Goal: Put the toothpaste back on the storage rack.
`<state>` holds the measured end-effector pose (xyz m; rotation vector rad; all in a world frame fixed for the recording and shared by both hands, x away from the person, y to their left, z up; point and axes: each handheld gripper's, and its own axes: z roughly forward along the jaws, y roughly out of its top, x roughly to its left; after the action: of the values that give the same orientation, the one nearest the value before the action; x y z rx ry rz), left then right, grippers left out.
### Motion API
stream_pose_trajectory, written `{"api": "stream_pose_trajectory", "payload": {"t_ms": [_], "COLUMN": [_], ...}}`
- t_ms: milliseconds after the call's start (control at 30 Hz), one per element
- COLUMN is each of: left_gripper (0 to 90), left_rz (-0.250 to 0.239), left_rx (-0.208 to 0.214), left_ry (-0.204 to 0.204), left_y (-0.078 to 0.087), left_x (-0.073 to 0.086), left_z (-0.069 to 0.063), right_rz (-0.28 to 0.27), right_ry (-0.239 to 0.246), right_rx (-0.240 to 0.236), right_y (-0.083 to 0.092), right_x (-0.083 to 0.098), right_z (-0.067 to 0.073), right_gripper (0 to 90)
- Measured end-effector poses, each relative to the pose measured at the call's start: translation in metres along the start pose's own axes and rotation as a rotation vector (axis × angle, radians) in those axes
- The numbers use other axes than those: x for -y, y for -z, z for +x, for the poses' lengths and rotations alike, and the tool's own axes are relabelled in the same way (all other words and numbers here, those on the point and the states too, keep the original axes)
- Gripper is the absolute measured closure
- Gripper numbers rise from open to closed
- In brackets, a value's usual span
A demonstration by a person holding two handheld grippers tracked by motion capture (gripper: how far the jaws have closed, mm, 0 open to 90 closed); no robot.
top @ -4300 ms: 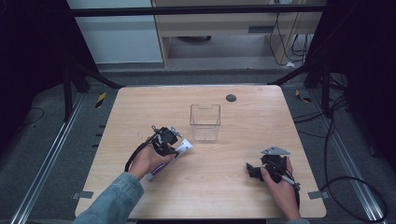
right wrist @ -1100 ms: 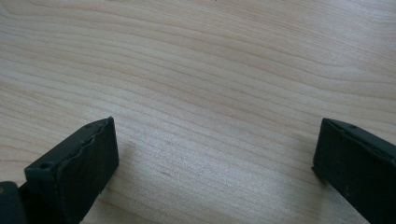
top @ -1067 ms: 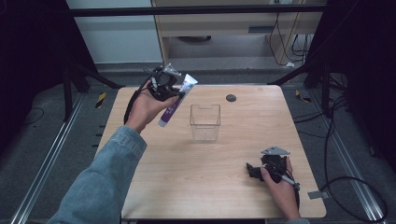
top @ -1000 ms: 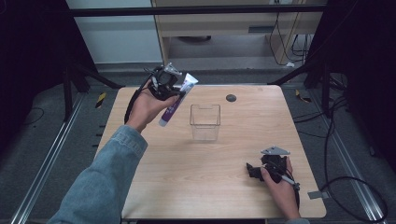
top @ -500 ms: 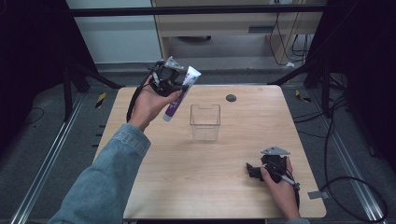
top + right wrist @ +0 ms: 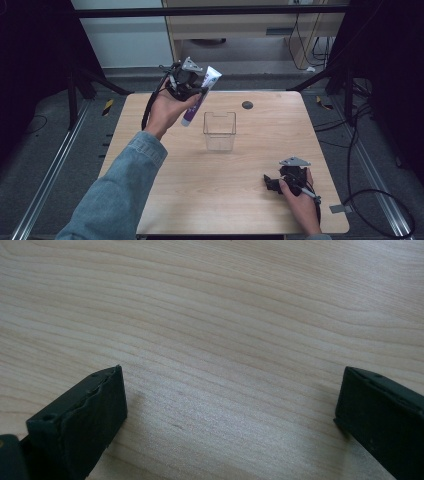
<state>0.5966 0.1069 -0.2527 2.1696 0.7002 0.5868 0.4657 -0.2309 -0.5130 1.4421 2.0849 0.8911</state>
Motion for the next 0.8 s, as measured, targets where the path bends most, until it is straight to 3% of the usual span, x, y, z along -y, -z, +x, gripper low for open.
{"api": "stream_pose_trajectory", "payload": {"t_ms": [267, 800], "left_gripper": [79.7, 79.6], "left_rz": [-0.015, -0.058], "left_rx": [0.009, 0.027], "left_ry": [0.002, -0.027], "left_y": [-0.011, -0.026], "left_x": [-0.002, -0.021], "left_z": [-0.004, -0.021], "right_rz": [0.001, -0.002], "right_ry": [0.003, 0.004], "right_rx": [0.001, 0.001], "right_y": [0.000, 0.000], "right_x": [0.000, 0.000], "right_z": [0.000, 0.000], "right_gripper": [0.3, 0.3]}}
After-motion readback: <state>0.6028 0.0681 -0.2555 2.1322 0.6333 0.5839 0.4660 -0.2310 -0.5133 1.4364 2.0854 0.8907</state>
